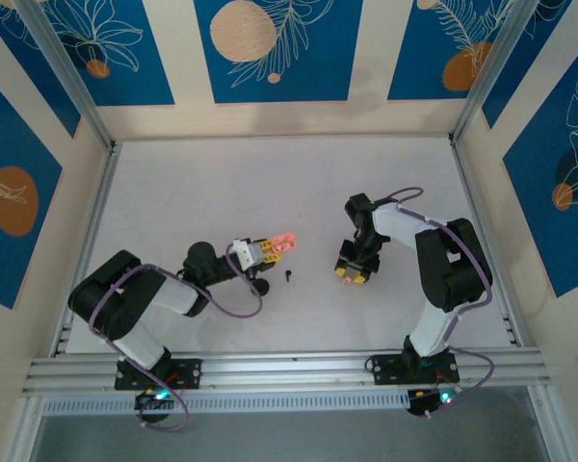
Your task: Insert wireless bluetooth earbuds into charging case
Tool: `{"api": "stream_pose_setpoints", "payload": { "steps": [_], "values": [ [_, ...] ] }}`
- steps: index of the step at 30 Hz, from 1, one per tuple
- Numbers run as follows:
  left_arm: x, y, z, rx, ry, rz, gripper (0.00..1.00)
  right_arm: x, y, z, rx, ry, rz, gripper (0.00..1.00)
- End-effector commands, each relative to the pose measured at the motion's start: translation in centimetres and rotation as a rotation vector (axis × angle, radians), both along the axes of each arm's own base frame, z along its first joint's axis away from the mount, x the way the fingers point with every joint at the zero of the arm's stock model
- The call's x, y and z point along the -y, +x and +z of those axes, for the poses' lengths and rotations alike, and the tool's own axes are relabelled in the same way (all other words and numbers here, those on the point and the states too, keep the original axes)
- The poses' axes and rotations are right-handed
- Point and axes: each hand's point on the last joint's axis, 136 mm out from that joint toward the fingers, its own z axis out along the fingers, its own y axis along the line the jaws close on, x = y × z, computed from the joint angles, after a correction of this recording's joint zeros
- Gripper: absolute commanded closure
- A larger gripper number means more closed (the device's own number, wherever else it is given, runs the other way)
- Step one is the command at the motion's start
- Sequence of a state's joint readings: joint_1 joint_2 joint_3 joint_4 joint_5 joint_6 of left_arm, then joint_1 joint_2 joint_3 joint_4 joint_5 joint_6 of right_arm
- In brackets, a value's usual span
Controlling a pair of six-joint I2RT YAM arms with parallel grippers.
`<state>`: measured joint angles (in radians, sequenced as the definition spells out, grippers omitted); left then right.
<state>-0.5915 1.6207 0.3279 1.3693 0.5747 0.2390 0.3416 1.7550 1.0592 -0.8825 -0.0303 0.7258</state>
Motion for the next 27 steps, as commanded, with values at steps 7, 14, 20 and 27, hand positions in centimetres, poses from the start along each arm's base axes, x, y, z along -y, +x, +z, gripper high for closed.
{"api": "stream_pose_setpoints", "payload": {
  "steps": [7, 14, 20, 27],
  "values": [
    [0.3, -0.5, 0.7, 0.043, -0.014, -0.019, 0.85, 0.0, -0.5, -0.8, -0.028, 0.023, -0.005, 0.61],
    [0.2, -0.5, 0.8, 0.042, -0.014, -0.016, 0.86, 0.2, -0.8, -1.2, -0.041, 0.013, -0.004, 0.61],
    [0.2, -0.6, 0.8, 0.041, -0.015, -0.015, 0.85, 0.3, -0.9, -1.2, -0.030, 0.009, -0.004, 0.66],
    [0.2, -0.6, 0.8, 0.038, -0.017, -0.018, 0.85, 0.3, -0.7, -0.2, 0.031, 0.020, -0.011, 0.69]
  ]
}}
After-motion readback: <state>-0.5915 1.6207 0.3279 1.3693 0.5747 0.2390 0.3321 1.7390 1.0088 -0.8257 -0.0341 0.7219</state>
